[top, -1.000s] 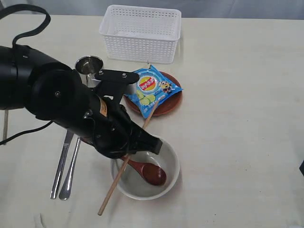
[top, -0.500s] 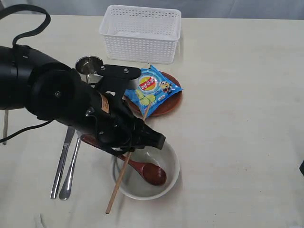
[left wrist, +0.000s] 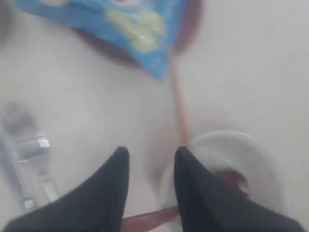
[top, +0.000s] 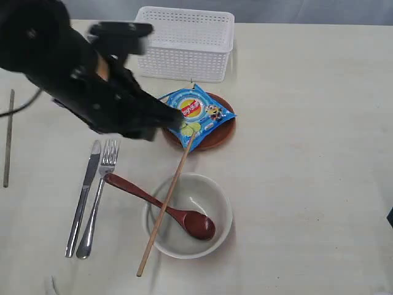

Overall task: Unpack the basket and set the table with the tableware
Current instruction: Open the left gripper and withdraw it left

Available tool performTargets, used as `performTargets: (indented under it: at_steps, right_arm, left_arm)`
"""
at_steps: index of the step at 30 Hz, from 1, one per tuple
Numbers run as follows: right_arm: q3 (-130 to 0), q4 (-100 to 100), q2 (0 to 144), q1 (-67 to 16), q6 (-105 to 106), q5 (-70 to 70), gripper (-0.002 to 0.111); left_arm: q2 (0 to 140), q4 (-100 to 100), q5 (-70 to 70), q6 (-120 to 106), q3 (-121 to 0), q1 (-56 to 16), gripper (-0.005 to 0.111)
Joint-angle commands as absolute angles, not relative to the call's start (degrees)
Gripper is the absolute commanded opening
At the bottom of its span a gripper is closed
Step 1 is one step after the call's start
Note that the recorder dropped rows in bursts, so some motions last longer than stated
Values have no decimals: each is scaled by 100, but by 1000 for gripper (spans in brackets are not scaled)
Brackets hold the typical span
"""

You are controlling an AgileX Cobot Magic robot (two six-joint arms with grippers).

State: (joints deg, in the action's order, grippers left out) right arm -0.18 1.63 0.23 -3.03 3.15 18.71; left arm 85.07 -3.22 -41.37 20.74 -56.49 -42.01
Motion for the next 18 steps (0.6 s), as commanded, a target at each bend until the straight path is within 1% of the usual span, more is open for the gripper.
performTargets:
  at_steps: [1, 5, 9, 14, 18]
  right_arm:
    - [0, 164, 0, -291, 330, 1857, 0]
    - [0, 164, 0, -291, 330, 1857, 0]
    - [0, 164, 0, -291, 330, 1857, 0]
    - [0, 164, 0, -291, 330, 1857, 0]
    - [0, 164, 0, -291, 330, 1857, 0]
  left_arm:
    - [7930, 799, -5184, 2608, -5695, -3130, 31]
    - [7703, 1203, -5588, 2699, -5578, -1930, 31]
    - [7745, 1203, -5242, 2638, -5003, -1081, 31]
    - [8130, 1081, -4151, 2583, -4307, -427, 31]
    - [8607, 719, -3811, 2195, -4297, -321, 31]
